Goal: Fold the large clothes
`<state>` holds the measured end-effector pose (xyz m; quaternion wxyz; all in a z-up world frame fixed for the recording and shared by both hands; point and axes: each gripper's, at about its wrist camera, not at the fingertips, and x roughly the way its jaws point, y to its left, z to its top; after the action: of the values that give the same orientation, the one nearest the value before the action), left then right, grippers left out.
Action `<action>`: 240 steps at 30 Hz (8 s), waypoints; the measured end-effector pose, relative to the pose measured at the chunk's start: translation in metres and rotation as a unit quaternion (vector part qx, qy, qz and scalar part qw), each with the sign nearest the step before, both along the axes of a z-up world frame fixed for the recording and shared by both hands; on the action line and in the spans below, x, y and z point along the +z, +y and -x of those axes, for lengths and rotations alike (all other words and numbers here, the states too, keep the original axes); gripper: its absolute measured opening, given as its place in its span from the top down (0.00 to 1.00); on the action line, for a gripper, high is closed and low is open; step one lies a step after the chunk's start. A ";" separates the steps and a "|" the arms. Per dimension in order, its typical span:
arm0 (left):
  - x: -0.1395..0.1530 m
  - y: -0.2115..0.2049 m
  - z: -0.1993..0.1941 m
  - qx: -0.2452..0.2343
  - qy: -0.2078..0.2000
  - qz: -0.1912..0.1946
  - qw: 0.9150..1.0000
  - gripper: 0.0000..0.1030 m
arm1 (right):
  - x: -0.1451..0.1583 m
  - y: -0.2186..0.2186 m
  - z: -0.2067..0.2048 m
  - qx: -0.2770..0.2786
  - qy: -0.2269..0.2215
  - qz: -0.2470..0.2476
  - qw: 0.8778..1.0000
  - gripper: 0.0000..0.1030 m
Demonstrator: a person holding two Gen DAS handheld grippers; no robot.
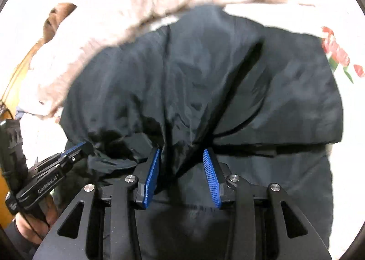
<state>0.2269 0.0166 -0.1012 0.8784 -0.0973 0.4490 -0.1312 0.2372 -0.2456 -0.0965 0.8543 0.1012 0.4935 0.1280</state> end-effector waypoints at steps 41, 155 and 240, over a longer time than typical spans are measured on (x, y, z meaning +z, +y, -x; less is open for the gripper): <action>-0.030 0.004 -0.040 0.036 -0.031 -0.037 0.998 0.87 | -0.030 0.022 -0.043 0.013 -0.058 0.081 0.995 0.62; 0.026 0.076 0.221 0.128 0.022 0.010 0.991 0.86 | 0.024 -0.116 0.239 -0.110 0.005 -0.086 0.990 0.90; 0.014 0.033 -0.050 0.052 -0.019 -0.044 0.997 0.26 | 0.004 -0.046 -0.021 -0.054 -0.035 0.088 0.994 0.28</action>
<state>0.2764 0.0497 -0.0872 0.8958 -0.0791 0.4321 -0.0673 0.2578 -0.2913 -0.0921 0.8823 0.0478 0.4665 0.0409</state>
